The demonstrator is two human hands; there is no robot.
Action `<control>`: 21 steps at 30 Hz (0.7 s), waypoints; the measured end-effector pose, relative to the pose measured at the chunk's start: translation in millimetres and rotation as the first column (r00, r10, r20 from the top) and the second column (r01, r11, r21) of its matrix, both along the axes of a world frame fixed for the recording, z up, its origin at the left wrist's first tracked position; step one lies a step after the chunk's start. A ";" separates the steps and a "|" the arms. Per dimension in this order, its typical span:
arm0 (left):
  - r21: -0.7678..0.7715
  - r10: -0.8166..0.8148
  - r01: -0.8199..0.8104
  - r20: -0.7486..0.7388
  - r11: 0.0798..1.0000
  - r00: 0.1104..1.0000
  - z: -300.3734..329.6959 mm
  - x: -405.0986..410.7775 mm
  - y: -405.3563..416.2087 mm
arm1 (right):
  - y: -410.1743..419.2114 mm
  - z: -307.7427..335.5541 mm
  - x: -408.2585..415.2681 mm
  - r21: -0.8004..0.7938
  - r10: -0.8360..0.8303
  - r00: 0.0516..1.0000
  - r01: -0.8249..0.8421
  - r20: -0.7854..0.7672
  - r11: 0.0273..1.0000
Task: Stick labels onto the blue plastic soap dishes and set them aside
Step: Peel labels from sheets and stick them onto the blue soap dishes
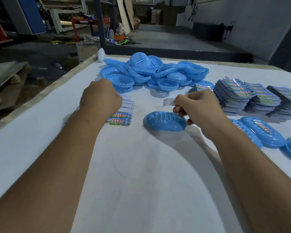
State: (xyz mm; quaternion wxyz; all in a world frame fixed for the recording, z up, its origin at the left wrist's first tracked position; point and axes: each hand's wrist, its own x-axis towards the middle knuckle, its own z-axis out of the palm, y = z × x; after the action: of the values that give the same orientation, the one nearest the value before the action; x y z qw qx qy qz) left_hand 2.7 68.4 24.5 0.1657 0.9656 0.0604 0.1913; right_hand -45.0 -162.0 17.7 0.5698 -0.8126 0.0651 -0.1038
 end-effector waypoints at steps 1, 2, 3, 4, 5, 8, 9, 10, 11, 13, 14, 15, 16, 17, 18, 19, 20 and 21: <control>-0.115 -0.076 0.079 0.035 0.990 0.997 1.3 -1.0 -5.7 | 0.6 -0.3 -0.1 -0.007 0.001 1.000 0.000 0.010 1.000; -0.228 -0.162 0.172 0.062 0.958 0.985 2.9 -3.3 -13.3 | 1.1 -0.7 -0.3 -0.019 0.000 1.000 0.000 0.024 1.000; -0.321 -0.257 0.270 0.084 0.908 0.963 4.4 -6.9 -21.7 | 1.8 -1.1 -0.4 -0.036 -0.003 0.999 0.004 0.040 0.999; -0.392 -0.348 0.359 0.103 0.847 0.932 5.2 -11.4 -30.2 | 2.6 -1.6 -0.4 -0.058 -0.008 0.998 0.011 0.055 0.998; -0.441 -0.422 0.428 0.117 0.789 0.899 5.2 -16.1 -38.3 | 3.6 -2.0 -0.3 -0.081 -0.011 0.998 0.017 0.067 0.997; -0.490 -0.547 0.542 0.149 0.683 0.824 -0.2 -24.3 -53.4 | 4.8 -2.4 0.3 -0.142 0.001 0.994 0.014 0.105 0.990; -0.493 -0.568 0.559 0.151 0.666 0.809 -2.1 -25.1 -55.7 | 4.6 -2.3 0.6 -0.152 0.008 0.993 0.010 0.119 0.988; -0.495 -0.583 0.569 0.146 0.656 0.799 -3.5 -25.3 -57.1 | 4.2 -2.3 0.7 -0.157 0.016 0.991 0.005 0.131 0.988; -0.501 -0.591 0.571 0.139 0.650 0.794 -4.4 -25.4 -57.9 | 3.7 -2.3 0.7 -0.160 0.024 0.990 -0.001 0.142 0.987; -0.520 -0.597 0.567 0.130 0.639 0.792 -5.3 -25.3 -58.8 | 3.1 -2.6 0.5 -0.167 0.034 0.987 -0.007 0.155 0.986; -0.529 -0.598 0.565 0.129 0.633 0.791 -5.5 -25.3 -59.0 | 3.2 -2.9 0.5 -0.175 0.037 0.987 -0.009 0.158 0.984; -0.539 -0.599 0.562 0.127 0.628 0.791 -5.6 -25.4 -59.3 | 3.4 -3.3 0.6 -0.183 0.040 0.986 -0.010 0.160 0.983; -0.547 -0.599 0.558 0.124 0.624 0.791 -5.5 -25.7 -59.7 | 3.4 -3.6 0.7 -0.188 0.041 0.986 -0.010 0.161 0.982; -0.554 -0.598 0.554 0.121 0.621 0.792 -5.4 -26.1 -60.1 | 3.1 -3.7 0.8 -0.188 0.042 0.986 -0.011 0.161 0.982; -0.563 -0.597 0.548 0.117 0.619 0.794 -5.2 -26.4 -60.3 | 2.7 -3.7 0.9 -0.185 0.043 0.986 -0.012 0.163 0.983; -0.572 -0.595 0.542 0.113 0.616 0.796 -5.0 -26.7 -60.6 | 2.5 -3.7 1.2 -0.182 0.044 0.985 -0.013 0.167 0.983; -0.581 -0.595 0.537 0.110 0.612 0.796 -5.0 -26.9 -60.7 | 2.3 -3.8 1.5 -0.182 0.045 0.984 -0.014 0.170 0.983; -0.588 -0.594 0.533 0.108 0.608 0.797 -5.0 -26.8 -61.0 | 1.9 -3.9 1.9 -0.184 0.048 0.984 -0.016 0.173 0.983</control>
State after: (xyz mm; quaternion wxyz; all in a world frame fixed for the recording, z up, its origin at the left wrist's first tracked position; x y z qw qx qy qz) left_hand -24.1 7.4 19.5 0.5060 0.8414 -0.1824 0.0531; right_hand -43.0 -160.1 13.8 0.4985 -0.8496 -0.0086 -0.1717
